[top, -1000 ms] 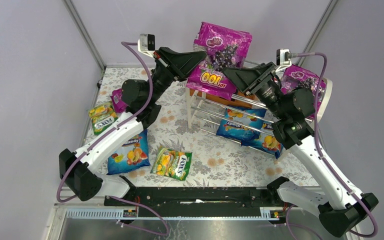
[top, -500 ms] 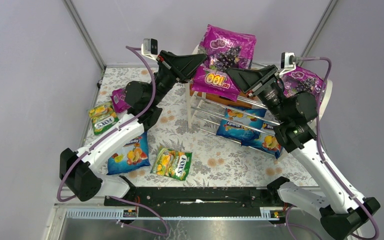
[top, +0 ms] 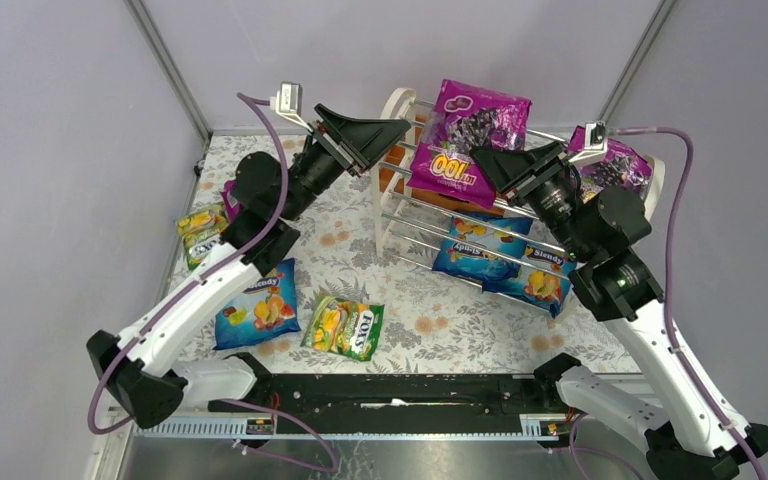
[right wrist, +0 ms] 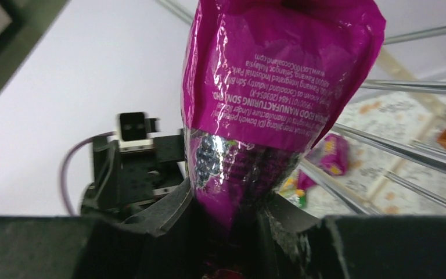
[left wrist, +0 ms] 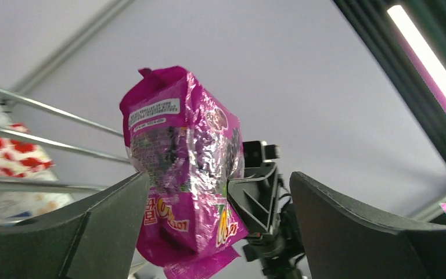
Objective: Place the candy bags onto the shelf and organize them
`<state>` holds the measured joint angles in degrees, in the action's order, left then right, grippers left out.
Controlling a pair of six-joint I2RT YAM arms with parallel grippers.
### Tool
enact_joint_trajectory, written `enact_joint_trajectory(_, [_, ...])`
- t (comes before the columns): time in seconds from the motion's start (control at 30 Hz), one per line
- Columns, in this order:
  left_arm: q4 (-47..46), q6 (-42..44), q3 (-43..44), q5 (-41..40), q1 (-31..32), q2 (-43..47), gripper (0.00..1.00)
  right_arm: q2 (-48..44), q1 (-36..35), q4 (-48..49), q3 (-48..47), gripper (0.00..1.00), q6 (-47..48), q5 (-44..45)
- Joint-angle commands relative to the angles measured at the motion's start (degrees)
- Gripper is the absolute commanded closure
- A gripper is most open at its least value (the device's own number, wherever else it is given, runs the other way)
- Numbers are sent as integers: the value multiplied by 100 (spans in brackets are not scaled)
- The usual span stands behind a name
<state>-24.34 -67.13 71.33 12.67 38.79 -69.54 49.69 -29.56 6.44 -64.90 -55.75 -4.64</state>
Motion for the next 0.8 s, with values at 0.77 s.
enact_joint_trajectory(0.77, [3167,4609,-503,-3415,-34,2676,1,1283,-35,-3797,-3296,72,1983,2441])
